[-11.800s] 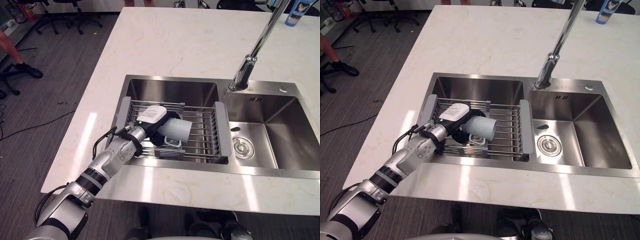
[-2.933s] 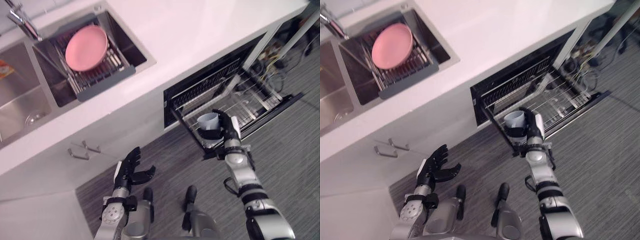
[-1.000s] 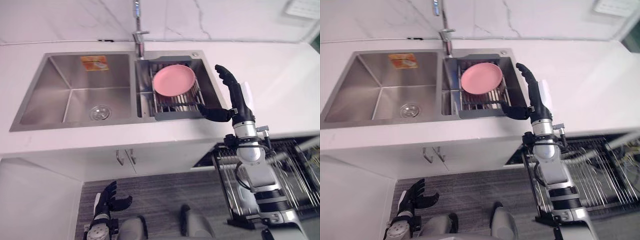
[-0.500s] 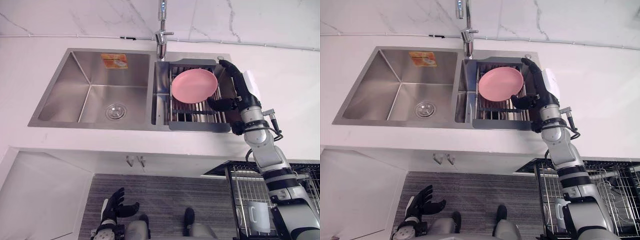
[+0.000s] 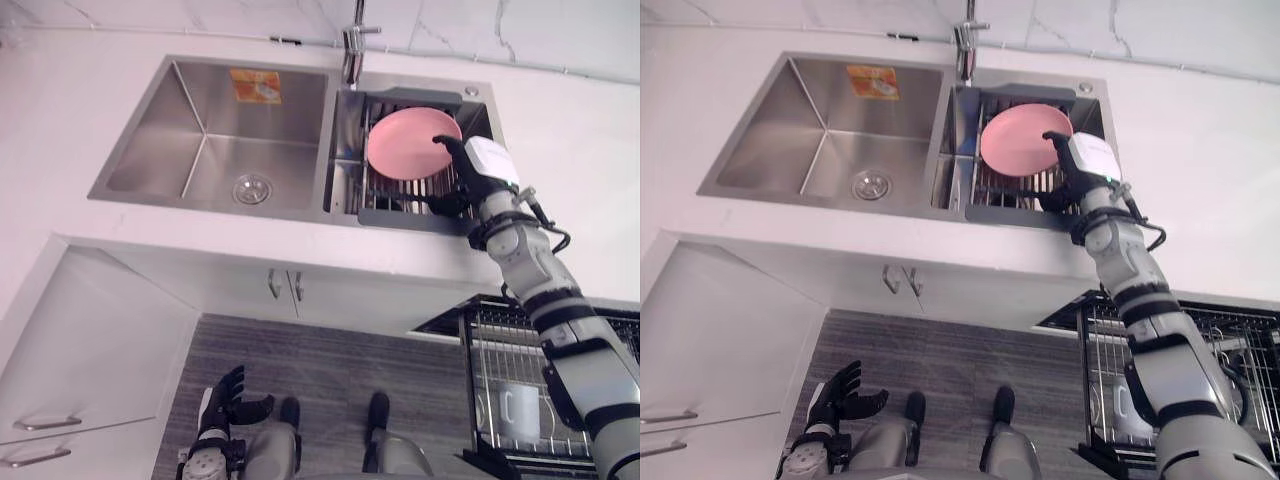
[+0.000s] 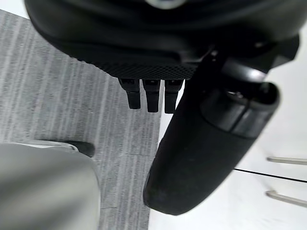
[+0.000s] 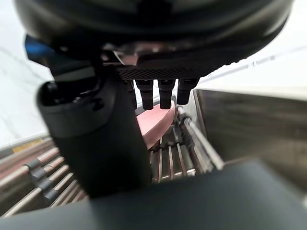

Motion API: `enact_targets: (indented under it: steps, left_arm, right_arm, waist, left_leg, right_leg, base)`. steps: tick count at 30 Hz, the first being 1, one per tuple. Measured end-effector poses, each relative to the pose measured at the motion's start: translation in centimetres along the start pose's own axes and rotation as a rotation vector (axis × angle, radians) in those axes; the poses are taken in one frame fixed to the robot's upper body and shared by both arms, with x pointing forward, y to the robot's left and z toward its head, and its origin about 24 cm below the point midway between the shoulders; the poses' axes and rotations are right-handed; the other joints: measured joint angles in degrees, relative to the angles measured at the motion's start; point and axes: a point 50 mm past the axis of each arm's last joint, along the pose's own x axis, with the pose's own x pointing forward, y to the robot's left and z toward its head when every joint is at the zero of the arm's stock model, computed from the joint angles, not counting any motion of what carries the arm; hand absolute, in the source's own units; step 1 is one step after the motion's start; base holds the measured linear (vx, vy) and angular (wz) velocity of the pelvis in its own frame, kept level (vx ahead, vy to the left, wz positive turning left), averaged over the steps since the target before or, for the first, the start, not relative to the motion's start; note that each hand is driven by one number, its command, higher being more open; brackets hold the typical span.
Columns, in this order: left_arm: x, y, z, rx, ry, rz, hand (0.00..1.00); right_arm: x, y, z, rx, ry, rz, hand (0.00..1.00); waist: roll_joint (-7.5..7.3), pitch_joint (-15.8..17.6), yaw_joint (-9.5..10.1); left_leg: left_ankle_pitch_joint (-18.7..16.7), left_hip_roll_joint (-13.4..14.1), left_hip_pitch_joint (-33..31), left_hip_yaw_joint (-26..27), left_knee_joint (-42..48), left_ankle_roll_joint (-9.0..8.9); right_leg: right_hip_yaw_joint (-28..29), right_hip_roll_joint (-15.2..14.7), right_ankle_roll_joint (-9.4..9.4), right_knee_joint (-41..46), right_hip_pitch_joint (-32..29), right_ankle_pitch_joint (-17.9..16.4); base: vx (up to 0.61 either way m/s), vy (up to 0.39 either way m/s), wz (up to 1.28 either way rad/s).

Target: Walk over to the sink, pick up the cup, carry it to the dishwasher, place the cup inside the dishwasher, then close the dishwasher door

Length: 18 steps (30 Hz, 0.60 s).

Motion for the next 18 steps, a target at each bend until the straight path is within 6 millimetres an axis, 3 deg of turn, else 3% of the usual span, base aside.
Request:
enact_targets:
  steps: [2, 3, 9, 18]
  left_arm:
    - [0.2, -0.1, 0.3, 0.0, -0.01, -0.001, 0.9]
    - [0.4, -0.2, 0.7, -0.001, -0.019, -0.002, 0.9]
    - [0.8, -0.3, 1.5, -0.005, -0.041, 0.009, 0.9]
    - [1.0, -0.5, 2.0, -0.027, -0.061, 0.013, 0.9]
  right_arm:
    - [0.5, -0.7, 0.0, -0.025, 0.01, -0.021, 0.9]
    - [1.1, -1.4, 0.0, -0.043, 0.029, -0.037, 0.3]
    - [2.5, -4.2, 0.3, -0.073, 0.067, -0.152, 0.3]
    - [3.2, -7.9, 0.7, -0.058, 0.073, -0.291, 0.3]
  waist:
    - [-0.02, 0.6, 0.59]
    - [0.04, 1.4, 0.76]
    - [0.33, 3.3, 0.97]
    - [1.21, 4.7, 3.12]
  left_leg:
    - [0.1, 0.4, -1.0, 0.3, 0.3, 0.01]
    - [0.2, 0.7, -1.7, 0.2, 0.8, -0.13]
    - [0.7, 1.1, -3.2, -1.2, 1.1, -0.53]
    - [0.6, 1.1, -3.7, -1.9, 0.8, -0.81]
  right_leg:
    - [0.4, 0.4, -0.25, 0.0, -1.0, 0.2]
    - [0.4, 0.7, -0.38, -0.1, -1.4, 0.5]
    - [-0.7, 1.4, -0.49, -0.2, -2.3, 1.5]
    - [-1.5, 1.7, -0.48, -0.9, -2.2, 1.5]
  base:
    - [-0.14, -0.052, -0.09]
    - [-0.06, -0.034, -0.01]
    - [0.01, -0.027, 0.07]
    - [0.04, 0.0, 0.05]
